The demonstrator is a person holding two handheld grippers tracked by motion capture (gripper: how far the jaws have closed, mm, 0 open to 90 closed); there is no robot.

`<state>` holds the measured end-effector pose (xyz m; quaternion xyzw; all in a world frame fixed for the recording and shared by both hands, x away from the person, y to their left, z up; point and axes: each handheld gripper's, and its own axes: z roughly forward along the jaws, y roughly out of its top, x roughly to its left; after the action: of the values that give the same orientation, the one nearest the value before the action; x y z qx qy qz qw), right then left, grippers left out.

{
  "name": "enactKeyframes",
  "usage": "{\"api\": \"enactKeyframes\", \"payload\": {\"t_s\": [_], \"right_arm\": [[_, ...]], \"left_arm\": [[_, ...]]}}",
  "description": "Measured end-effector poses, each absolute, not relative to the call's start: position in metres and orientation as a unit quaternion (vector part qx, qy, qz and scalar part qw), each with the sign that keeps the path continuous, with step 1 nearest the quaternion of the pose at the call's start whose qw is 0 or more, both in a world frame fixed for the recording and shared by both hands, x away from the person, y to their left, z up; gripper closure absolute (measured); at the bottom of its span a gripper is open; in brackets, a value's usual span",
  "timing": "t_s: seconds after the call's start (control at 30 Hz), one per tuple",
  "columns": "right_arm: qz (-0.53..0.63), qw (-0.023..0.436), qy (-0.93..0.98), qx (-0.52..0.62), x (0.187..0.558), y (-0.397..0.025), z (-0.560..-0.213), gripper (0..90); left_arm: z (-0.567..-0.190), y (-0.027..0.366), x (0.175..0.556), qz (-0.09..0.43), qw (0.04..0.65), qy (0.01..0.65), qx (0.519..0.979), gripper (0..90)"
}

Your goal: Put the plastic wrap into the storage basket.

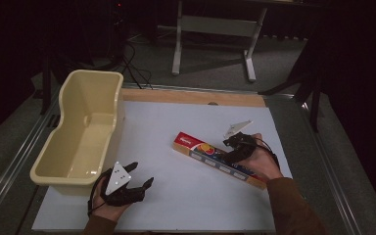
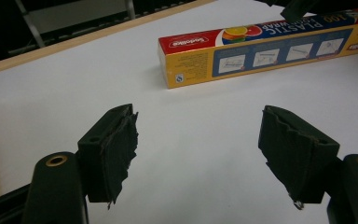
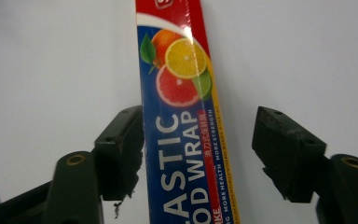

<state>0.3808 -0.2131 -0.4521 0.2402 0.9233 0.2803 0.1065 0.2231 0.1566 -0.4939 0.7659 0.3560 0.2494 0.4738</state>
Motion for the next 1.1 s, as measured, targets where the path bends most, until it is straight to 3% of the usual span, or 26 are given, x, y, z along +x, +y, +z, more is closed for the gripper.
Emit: {"api": "enactKeyframes", "payload": {"t_s": [0.3, 0.73, 0.97, 1.1], "right_arm": [[0.214, 0.075, 0.949, 0.221, 0.392, -0.201, -0.461, 27.4], [0.127, 0.033, 0.970, 0.206, 0.409, -0.184, -0.474, 27.2], [0.060, 0.021, 0.980, 0.188, 0.416, -0.171, -0.489, 27.9], [0.046, -0.005, 0.980, 0.192, 0.420, -0.169, -0.495, 33.7]], "left_arm": [[-0.494, 0.156, 0.223, 0.249, 0.472, 0.355, 0.767, 27.5], [-0.495, 0.155, 0.223, 0.248, 0.472, 0.354, 0.768, 27.5], [-0.494, 0.156, 0.223, 0.247, 0.472, 0.355, 0.768, 27.5], [-0.494, 0.156, 0.223, 0.246, 0.472, 0.355, 0.768, 27.5]]}}
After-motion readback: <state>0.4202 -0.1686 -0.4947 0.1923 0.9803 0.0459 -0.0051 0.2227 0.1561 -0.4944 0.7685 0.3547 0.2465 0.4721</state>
